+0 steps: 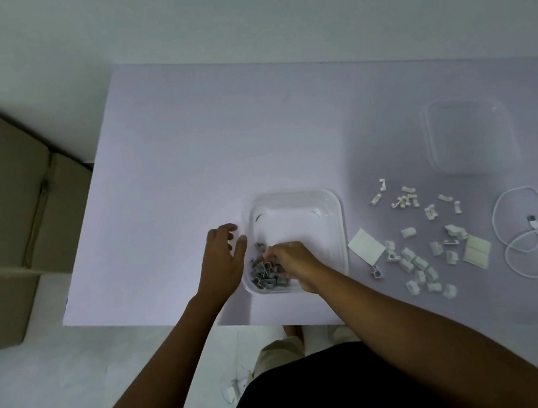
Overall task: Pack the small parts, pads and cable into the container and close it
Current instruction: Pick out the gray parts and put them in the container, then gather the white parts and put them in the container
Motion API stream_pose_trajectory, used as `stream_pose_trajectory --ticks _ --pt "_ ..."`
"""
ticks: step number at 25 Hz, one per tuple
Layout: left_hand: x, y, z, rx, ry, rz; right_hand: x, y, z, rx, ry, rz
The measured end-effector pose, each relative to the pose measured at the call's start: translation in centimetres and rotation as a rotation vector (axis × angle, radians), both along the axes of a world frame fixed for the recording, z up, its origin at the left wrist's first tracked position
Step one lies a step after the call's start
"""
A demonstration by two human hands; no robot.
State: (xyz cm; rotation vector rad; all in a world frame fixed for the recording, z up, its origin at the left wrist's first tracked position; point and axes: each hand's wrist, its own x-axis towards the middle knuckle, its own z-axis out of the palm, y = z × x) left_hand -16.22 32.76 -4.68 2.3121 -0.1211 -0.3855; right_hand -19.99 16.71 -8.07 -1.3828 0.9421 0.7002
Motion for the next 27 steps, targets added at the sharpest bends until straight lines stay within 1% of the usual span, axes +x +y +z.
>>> stream_pose_trajectory --ticks 2,3,6,8,10,11,14,15,17,19,22,23,25,26,27 --pt "0.3 -1.0 -1.0 -0.072 0.139 0.117 -0.4 0.5 0.0 -0.093 -0.1 0.104" --pt "0.3 -1.4 -1.7 -0.096 0.178 0.135 -0.7 0.6 0.0 -0.154 -0.166 0.148" --pt "-0.3 -2.1 -3.8 -0.13 0.176 0.158 -1.2 0.6 -0.2 -0.325 -0.368 0.269" --pt "-0.4 -2.3 -4.5 -0.141 0.15 0.191 -1.2 0.2 -0.6 -0.423 -0.449 0.285" --pt "-0.4 -2.6 -4.6 -0.141 0.133 0.186 -1.2 -0.5 -1.3 -0.492 -0.434 0.312" --pt "-0.5 -2.7 -4.7 -0.143 0.126 0.177 -1.1 -0.9 -1.8 -0.502 -0.4 0.375" --pt "-0.6 -2.5 -5.1 -0.151 0.119 0.175 -0.9 -0.9 -3.6 -0.477 -0.302 0.675" --pt "-0.6 -2.5 -5.2 -0.156 0.117 0.182 -0.6 -0.6 -4.1 -0.458 -0.287 0.726" --pt "-0.7 -2.7 -5.3 -0.152 0.119 0.186 -0.5 -0.1 -4.7 -0.374 -0.241 0.706" --pt "-0.8 -2.4 -5.5 -0.136 0.13 0.197 -0.5 0.1 -5.0 -0.37 -0.239 0.715" --pt "-1.0 -1.8 -5.6 -0.093 0.156 0.198 -0.7 0.3 -3.4 -0.405 -0.274 0.724" --pt "-0.8 -1.8 -5.5 -0.034 0.1 0.189 -0.7 0.0 -2.7 -0.43 -0.298 0.727" --pt "-0.4 -2.5 -4.4 0.116 -0.137 0.159 -0.6 -1.1 -1.8 -0.464 -0.33 0.625" --pt "-0.1 -3.2 -3.5 0.155 -0.256 0.148 -0.6 -1.7 -1.0 -0.483 -0.354 0.558" --pt "0.1 -4.1 -2.6 0.152 -0.333 0.137 -0.7 -2.2 -0.4 -0.495 -0.376 0.479"
